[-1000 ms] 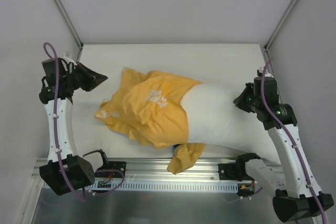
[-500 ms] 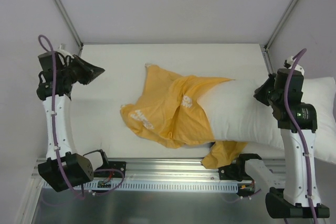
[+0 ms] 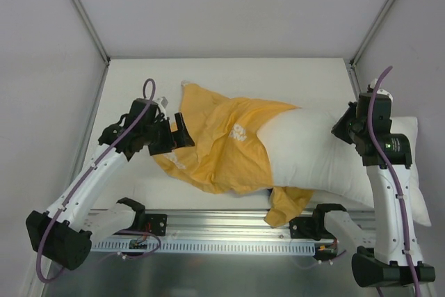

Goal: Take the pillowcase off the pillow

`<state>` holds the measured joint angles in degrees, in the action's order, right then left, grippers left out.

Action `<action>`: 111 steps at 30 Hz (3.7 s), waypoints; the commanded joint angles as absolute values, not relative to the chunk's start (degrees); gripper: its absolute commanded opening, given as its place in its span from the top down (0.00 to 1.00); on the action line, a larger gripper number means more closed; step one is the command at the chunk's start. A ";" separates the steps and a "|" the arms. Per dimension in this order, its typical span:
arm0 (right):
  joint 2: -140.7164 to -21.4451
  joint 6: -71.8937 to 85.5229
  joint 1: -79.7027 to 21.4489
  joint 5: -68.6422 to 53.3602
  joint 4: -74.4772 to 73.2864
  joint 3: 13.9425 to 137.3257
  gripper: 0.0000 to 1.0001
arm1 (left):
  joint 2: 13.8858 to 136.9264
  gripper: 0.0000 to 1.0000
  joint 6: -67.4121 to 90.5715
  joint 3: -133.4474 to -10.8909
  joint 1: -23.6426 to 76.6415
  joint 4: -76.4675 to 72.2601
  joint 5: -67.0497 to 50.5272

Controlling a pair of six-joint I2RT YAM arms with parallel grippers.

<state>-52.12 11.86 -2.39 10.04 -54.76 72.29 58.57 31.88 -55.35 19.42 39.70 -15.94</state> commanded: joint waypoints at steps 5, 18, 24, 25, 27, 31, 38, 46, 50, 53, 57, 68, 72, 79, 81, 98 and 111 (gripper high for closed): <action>-50.98 12.83 -2.28 8.88 -48.08 72.69 0.99 | 56.34 0.02 52.06 -51.08 35.76 44.29 2.89; -50.10 12.66 -2.20 8.00 -48.25 71.54 0.99 | 67.06 0.01 91.66 -46.68 54.32 44.21 13.35; -49.75 12.48 -2.29 7.91 -48.69 71.37 0.99 | 67.67 0.01 99.57 -43.95 54.23 44.12 14.86; -49.75 12.65 -2.29 7.65 -48.69 71.19 0.99 | 68.20 0.01 100.89 -43.95 54.23 44.03 14.59; -49.66 13.18 -2.29 7.21 -48.25 70.84 0.99 | 69.78 0.01 100.64 -43.95 54.23 42.37 14.33; -49.22 13.53 -2.20 6.42 -47.99 70.23 0.99 | 72.50 0.01 100.20 -44.12 54.23 37.11 13.10; -48.25 13.10 -2.20 6.85 -49.04 70.40 0.99 | 81.46 0.02 100.81 -46.23 54.32 32.96 8.79; -47.72 12.04 -2.20 8.08 -50.27 71.19 0.99 | 80.79 1.00 98.18 -46.15 50.90 32.52 9.76; -47.72 12.13 -2.29 7.74 -50.27 71.10 0.99 | 76.57 1.00 88.18 -45.88 42.56 32.08 8.18; -47.90 12.22 -2.28 7.65 -50.27 71.02 0.99 | 71.49 1.00 80.52 -46.32 35.44 32.26 6.86; -47.29 11.87 -2.28 9.05 -50.36 70.32 0.99 | 61.11 1.00 76.47 -45.09 26.39 32.17 6.24; -43.60 9.67 -2.02 12.39 -52.82 62.24 0.99 | 49.04 1.00 62.95 -60.00 3.38 35.85 6.00; -43.50 9.15 -1.23 13.62 -53.70 62.92 0.99 | 52.55 1.00 59.60 -66.70 -8.83 36.56 -3.21; -44.82 7.47 1.40 15.47 -54.05 68.81 0.99 | 61.69 1.00 55.46 -79.95 -23.46 38.49 -13.18; -44.91 7.47 2.11 15.91 -54.05 69.95 0.99 | 64.41 1.00 54.76 -82.78 -23.90 39.11 -11.88; -58.96 18.80 3.34 12.48 -41.49 81.46 0.99 | 74.53 1.00 44.93 -91.41 -22.24 41.13 -16.79; -69.36 15.65 2.46 6.24 -41.14 82.28 0.08 | 72.07 0.01 31.39 -91.31 -11.18 43.68 -10.47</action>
